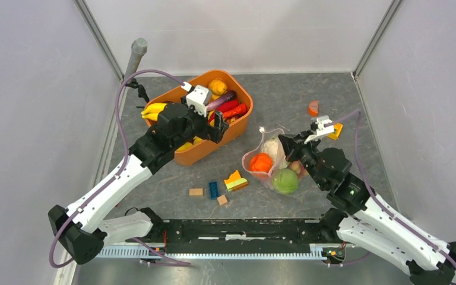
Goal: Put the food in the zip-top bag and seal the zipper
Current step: Adjust the zipper food storage bag at the center of the board.
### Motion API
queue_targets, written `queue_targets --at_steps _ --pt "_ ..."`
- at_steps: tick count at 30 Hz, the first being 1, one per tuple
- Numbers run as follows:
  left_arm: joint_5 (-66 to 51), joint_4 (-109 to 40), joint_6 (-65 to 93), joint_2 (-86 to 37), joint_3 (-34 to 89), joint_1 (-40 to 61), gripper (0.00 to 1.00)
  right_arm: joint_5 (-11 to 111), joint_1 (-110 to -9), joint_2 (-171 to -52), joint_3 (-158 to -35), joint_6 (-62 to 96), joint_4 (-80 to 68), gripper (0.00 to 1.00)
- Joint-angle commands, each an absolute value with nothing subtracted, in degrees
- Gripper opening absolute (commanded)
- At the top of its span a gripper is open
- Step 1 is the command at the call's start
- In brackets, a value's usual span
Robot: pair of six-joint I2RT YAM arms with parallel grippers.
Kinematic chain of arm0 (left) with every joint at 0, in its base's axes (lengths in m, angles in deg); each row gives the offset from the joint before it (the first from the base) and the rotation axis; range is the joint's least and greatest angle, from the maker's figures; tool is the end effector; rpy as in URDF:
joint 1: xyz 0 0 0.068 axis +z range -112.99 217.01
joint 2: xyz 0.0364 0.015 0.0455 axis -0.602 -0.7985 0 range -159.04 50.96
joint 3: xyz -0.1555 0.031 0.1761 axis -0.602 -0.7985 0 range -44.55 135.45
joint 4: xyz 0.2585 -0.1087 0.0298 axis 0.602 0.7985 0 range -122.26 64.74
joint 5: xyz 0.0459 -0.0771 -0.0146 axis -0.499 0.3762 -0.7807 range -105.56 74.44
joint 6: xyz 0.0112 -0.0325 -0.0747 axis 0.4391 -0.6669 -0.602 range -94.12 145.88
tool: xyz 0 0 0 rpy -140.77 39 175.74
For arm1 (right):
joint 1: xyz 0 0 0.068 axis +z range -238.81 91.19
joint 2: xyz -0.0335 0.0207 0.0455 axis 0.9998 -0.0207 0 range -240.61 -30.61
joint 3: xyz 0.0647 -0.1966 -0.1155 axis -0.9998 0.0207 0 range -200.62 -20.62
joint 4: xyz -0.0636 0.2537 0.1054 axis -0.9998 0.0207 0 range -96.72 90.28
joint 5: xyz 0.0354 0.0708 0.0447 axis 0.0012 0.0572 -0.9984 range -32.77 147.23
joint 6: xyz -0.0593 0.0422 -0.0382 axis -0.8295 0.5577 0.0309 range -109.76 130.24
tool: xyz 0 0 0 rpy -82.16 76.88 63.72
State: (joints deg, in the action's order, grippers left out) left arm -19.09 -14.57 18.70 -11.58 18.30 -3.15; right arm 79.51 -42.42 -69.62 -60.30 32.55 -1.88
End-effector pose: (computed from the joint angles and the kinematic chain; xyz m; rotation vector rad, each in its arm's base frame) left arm 0.2479 -0.2036 0.3327 0.4994 1.8388 -0.5081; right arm 0.1917 0.1621 0.3093 -0.0486 1.6712 0.5954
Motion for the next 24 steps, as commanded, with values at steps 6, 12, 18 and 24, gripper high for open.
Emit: queue_targets --at_steps 6,12,18,24 --pt "-10.7 -18.6 14.1 -15.9 19.3 5.1 1.0 79.6 -42.3 -66.1 -63.9 31.4 -3.6 0.02" --pt "-14.1 -17.2 15.0 -23.9 26.0 6.9 1.0 79.3 -42.3 -64.2 -59.6 33.1 -8.0 0.03" --pt "-23.9 -17.2 15.2 -26.9 30.4 6.9 1.0 77.7 -42.3 -65.7 -60.0 33.4 -6.9 0.03" --pt "-21.9 -19.8 20.7 -36.5 38.9 7.6 1.0 76.9 -42.3 -66.1 -58.2 34.4 -9.8 0.03"
